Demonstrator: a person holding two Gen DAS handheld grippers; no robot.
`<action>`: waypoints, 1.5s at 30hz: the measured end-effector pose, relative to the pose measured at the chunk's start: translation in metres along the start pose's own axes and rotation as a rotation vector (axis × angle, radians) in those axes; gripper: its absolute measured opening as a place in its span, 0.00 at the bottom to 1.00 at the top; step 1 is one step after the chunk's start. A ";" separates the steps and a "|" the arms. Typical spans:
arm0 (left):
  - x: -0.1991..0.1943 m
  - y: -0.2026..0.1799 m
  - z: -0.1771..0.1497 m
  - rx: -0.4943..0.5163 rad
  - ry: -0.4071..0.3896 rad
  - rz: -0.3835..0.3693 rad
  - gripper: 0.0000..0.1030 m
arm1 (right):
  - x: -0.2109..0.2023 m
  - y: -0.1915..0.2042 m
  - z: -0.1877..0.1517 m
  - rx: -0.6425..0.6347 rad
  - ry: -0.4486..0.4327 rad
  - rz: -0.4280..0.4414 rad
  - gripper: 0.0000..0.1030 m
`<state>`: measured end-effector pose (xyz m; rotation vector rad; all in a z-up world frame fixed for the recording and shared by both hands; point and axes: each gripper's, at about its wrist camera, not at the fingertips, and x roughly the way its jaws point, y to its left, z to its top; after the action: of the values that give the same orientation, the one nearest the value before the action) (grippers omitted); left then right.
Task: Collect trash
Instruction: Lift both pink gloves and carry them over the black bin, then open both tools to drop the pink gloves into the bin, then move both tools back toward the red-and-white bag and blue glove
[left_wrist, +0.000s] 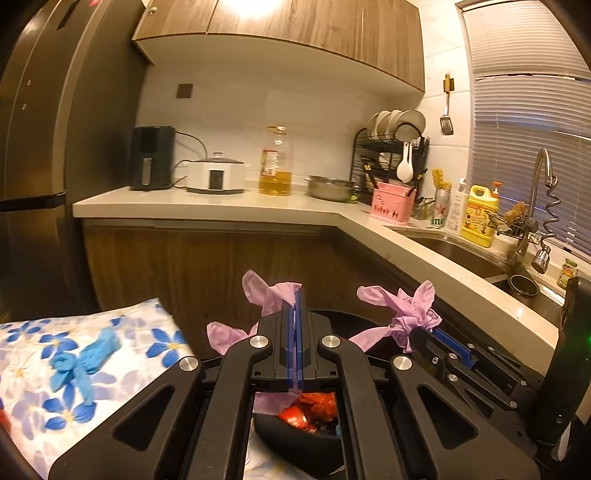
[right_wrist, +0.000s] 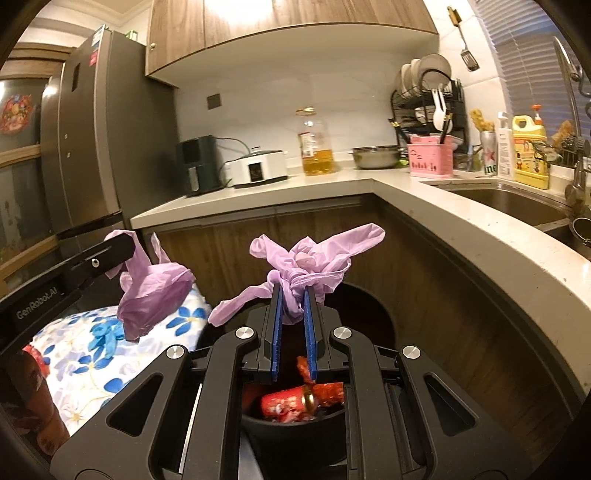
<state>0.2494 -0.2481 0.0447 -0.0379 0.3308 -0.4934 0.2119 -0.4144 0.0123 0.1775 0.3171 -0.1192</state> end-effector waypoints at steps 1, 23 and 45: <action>0.003 -0.001 0.000 -0.002 0.000 -0.007 0.00 | 0.002 -0.002 0.000 0.002 0.001 -0.001 0.11; 0.057 -0.008 -0.020 -0.004 0.101 -0.055 0.03 | 0.035 -0.017 -0.005 0.017 0.065 -0.013 0.19; 0.023 0.016 -0.036 -0.037 0.084 0.123 0.81 | 0.016 -0.014 -0.012 0.018 0.041 -0.069 0.64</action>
<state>0.2639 -0.2432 0.0024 -0.0326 0.4219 -0.3672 0.2217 -0.4276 -0.0061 0.1869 0.3635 -0.1867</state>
